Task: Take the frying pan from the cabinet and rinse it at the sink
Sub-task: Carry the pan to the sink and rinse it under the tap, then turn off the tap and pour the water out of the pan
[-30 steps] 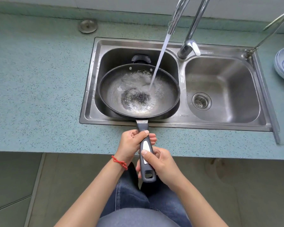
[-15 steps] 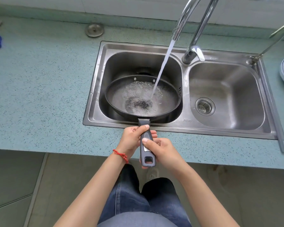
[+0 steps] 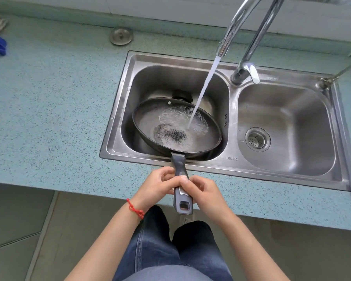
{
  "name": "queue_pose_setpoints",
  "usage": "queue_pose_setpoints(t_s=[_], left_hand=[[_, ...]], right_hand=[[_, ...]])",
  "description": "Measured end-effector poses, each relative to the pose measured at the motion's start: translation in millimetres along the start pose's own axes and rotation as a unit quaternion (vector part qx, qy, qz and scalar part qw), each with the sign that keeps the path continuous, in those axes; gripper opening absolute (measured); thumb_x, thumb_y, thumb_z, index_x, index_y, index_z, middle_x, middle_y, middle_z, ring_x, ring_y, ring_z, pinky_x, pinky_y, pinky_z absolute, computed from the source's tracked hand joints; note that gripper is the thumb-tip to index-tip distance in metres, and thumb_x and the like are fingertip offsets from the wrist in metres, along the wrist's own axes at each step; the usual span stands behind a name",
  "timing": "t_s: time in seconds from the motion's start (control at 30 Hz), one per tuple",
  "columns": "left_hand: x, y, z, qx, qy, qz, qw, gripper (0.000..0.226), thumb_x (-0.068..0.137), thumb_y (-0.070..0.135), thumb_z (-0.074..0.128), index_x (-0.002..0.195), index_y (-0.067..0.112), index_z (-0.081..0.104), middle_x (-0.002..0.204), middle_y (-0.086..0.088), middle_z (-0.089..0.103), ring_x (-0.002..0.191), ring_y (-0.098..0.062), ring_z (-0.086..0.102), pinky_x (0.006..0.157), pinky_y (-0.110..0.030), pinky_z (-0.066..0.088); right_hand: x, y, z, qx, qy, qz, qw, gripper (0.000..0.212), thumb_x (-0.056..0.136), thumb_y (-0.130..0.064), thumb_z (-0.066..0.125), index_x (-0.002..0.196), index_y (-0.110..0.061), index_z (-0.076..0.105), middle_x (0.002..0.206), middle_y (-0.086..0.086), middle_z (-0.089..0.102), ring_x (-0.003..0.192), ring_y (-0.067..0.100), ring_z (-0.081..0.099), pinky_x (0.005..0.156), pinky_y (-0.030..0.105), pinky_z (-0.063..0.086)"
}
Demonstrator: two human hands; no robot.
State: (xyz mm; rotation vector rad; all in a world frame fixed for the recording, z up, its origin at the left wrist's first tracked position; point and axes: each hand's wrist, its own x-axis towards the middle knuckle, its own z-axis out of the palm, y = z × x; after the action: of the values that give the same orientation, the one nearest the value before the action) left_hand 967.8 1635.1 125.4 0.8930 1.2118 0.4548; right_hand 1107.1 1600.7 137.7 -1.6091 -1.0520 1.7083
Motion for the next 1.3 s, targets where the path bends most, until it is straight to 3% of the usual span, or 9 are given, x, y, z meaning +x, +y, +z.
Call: queue_pose_setpoints(t_s=[0.07, 0.13, 0.27, 0.4, 0.47, 0.57, 0.77, 0.97, 1.3], left_hand=[[-5, 0, -1, 0.001, -0.004, 0.004, 1.0, 0.014, 0.082, 0.019, 0.062, 0.092, 0.009, 0.06, 0.065, 0.01, 0.068, 0.066, 0.003, 0.063, 0.058, -0.011, 0.049], [-6, -1, -3, -0.002, 0.005, 0.001, 1.0, 0.028, 0.072, 0.03, 0.061, 0.095, 0.013, 0.061, 0.082, 0.003, 0.07, 0.078, -0.005, 0.065, 0.064, -0.015, 0.052], [-9, -5, -6, -0.023, 0.018, -0.007, 1.0, 0.024, 0.068, 0.034, 0.061, 0.087, 0.021, 0.064, 0.091, -0.004, 0.07, 0.085, -0.013, 0.066, 0.068, -0.021, 0.053], [-10, -5, -4, -0.04, 0.039, -0.01, 0.998, 0.031, 0.064, 0.039, 0.064, 0.089, 0.021, 0.066, 0.096, -0.01, 0.07, 0.088, -0.019, 0.067, 0.07, -0.026, 0.054], [-10, -6, -2, -0.048, 0.045, -0.009, 0.998, 0.036, 0.061, 0.041, 0.065, 0.09, 0.019, 0.066, 0.097, -0.012, 0.069, 0.088, -0.021, 0.066, 0.072, -0.027, 0.055], [-9, -7, -1, -0.053, 0.057, -0.004, 0.997, 0.041, 0.056, 0.045, 0.064, 0.089, 0.021, 0.067, 0.101, -0.013, 0.07, 0.091, -0.024, 0.066, 0.075, -0.03, 0.053], [-7, -8, -1, -0.058, 0.058, 0.004, 0.997, 0.045, 0.054, 0.043, 0.065, 0.09, 0.016, 0.067, 0.098, -0.013, 0.07, 0.087, -0.02, 0.066, 0.074, -0.024, 0.054], [-4, -10, 0, -0.049, 0.06, -0.001, 0.997, 0.046, 0.054, 0.043, 0.066, 0.09, 0.017, 0.067, 0.098, -0.013, 0.071, 0.092, -0.024, 0.066, 0.084, -0.035, 0.051], [-1, -12, 3, -0.056, 0.051, 0.01, 0.997, 0.038, 0.054, 0.041, 0.067, 0.085, 0.018, 0.069, 0.088, -0.002, 0.074, 0.088, -0.02, 0.068, 0.076, -0.028, 0.053]], right_hand=[[6, 4, -12, 0.003, 0.021, -0.007, 1.0, 0.021, 0.089, -0.025, 0.056, 0.079, -0.008, 0.064, 0.064, -0.001, 0.063, 0.056, 0.008, 0.06, 0.055, 0.022, 0.05], [20, 9, -30, 0.008, 0.072, -0.016, 0.997, 0.015, 0.09, -0.02, 0.054, 0.08, -0.013, 0.063, 0.068, 0.002, 0.065, 0.058, 0.009, 0.062, 0.058, 0.026, 0.05], [67, 7, -81, 0.014, 0.2, -0.033, 0.979, 0.012, 0.091, -0.016, 0.053, 0.081, -0.015, 0.06, 0.071, 0.005, 0.063, 0.052, 0.001, 0.062, 0.049, 0.017, 0.051], [124, -11, -128, 0.031, 0.281, -0.042, 0.958, 0.011, 0.091, -0.017, 0.049, 0.095, -0.008, 0.055, 0.077, 0.012, 0.061, 0.051, 0.008, 0.06, 0.044, 0.017, 0.049], [148, -24, -144, 0.042, 0.296, -0.038, 0.953, 0.019, 0.092, -0.021, 0.046, 0.104, -0.007, 0.051, 0.083, 0.015, 0.06, 0.056, 0.015, 0.059, 0.043, 0.019, 0.049], [172, -45, -161, 0.063, 0.32, -0.043, 0.944, 0.03, 0.093, -0.026, 0.043, 0.114, -0.005, 0.046, 0.075, 0.006, 0.057, 0.056, 0.017, 0.058, 0.042, 0.021, 0.049], [198, -72, -177, 0.054, 0.382, -0.105, 0.917, 0.013, 0.094, -0.021, 0.038, 0.089, -0.012, 0.046, 0.068, 0.003, 0.056, 0.042, 0.009, 0.057, 0.039, 0.023, 0.048], [201, -69, -176, 0.041, 0.394, -0.142, 0.907, 0.024, 0.09, -0.016, 0.039, 0.069, -0.022, 0.046, 0.06, 0.003, 0.057, 0.035, 0.005, 0.056, 0.035, 0.023, 0.046], [204, -68, -152, 0.091, 0.377, -0.092, 0.917, 0.021, 0.095, -0.018, 0.037, 0.075, -0.018, 0.043, 0.056, 0.007, 0.056, 0.033, 0.008, 0.054, 0.034, 0.021, 0.044]])
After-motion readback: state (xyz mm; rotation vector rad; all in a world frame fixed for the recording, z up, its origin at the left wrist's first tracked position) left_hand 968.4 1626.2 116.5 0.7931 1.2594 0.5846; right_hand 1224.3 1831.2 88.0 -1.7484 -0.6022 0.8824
